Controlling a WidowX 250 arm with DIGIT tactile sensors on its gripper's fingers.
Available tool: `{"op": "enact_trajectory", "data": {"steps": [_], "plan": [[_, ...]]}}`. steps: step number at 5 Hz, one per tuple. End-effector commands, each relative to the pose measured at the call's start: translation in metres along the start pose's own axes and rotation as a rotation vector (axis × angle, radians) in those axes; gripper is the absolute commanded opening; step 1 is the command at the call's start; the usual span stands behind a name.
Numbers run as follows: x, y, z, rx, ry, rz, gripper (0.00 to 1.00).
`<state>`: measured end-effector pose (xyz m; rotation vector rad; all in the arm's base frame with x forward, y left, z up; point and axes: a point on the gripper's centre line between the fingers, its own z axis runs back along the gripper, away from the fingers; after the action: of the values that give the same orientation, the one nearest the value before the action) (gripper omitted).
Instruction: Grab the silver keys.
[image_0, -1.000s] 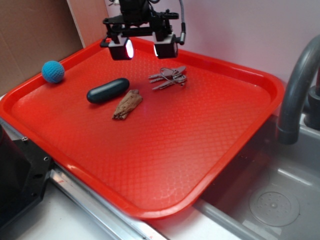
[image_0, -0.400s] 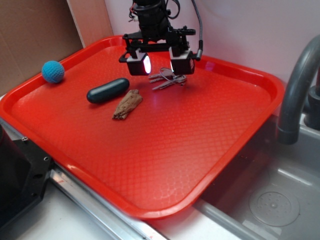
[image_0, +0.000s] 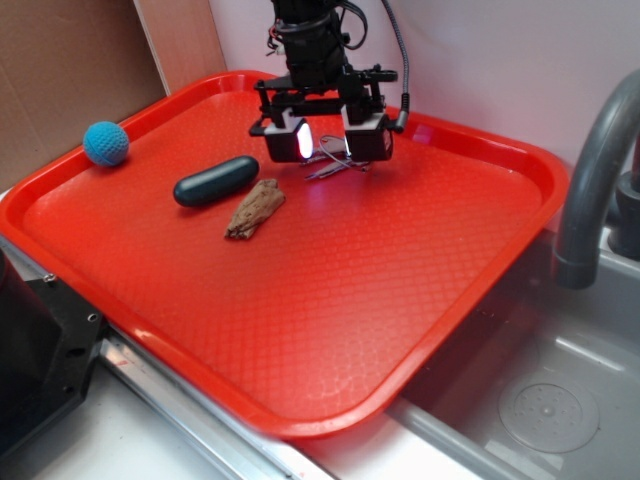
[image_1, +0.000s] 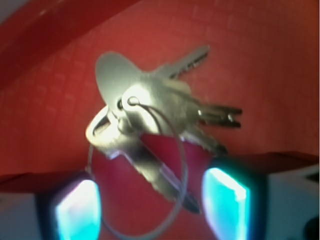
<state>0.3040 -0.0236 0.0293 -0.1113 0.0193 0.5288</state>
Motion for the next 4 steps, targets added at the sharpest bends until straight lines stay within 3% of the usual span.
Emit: {"op": "enact_trajectory", "data": {"steps": [1,2,3,4], "plan": [[0.01,-0.007,0.012,0.007,-0.045,-0.016,0.0],[0.005,-0.007,0.023,0.049,-0.075,-0.087,0.0],[-0.008,-0.001,0.068,0.185,-0.12,-0.259,0.0],[-0.033,0.02,0.119,0.181,-0.199,-0.468,0.0]]}}
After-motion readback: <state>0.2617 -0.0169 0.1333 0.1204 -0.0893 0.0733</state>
